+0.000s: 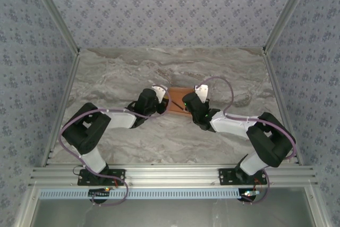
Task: Fold the paper box
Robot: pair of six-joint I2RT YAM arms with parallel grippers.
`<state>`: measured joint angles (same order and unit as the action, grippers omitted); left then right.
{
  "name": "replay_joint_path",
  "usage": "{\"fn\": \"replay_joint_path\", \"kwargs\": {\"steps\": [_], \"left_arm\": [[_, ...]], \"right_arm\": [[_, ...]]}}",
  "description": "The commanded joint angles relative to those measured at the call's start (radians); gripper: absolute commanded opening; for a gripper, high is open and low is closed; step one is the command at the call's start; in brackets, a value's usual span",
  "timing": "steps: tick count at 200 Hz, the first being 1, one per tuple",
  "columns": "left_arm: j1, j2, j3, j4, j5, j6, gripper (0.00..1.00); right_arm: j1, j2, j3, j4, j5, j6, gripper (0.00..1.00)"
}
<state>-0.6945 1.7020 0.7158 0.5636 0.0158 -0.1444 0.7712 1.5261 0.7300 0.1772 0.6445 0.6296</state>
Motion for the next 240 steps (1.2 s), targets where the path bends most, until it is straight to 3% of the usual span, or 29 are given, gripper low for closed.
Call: {"fn": "replay_joint_path", "kwargs": {"steps": [1, 190, 240], "left_arm": [[-0.016, -0.014, -0.035, -0.005, -0.004, -0.016, 0.0], [-0.022, -0.073, -0.128, 0.026, -0.069, -0.033, 0.0], [-0.022, -0.104, -0.152, 0.027, -0.065, -0.047, 0.12]], "right_arm": [[0.024, 0.017, -0.027, 0.005, -0.046, 0.051, 0.07], [0.146, 0.044, -0.112, 0.007, 0.124, 0.117, 0.07], [0.146, 0.037, -0.098, 0.002, 0.139, 0.093, 0.07]]}}
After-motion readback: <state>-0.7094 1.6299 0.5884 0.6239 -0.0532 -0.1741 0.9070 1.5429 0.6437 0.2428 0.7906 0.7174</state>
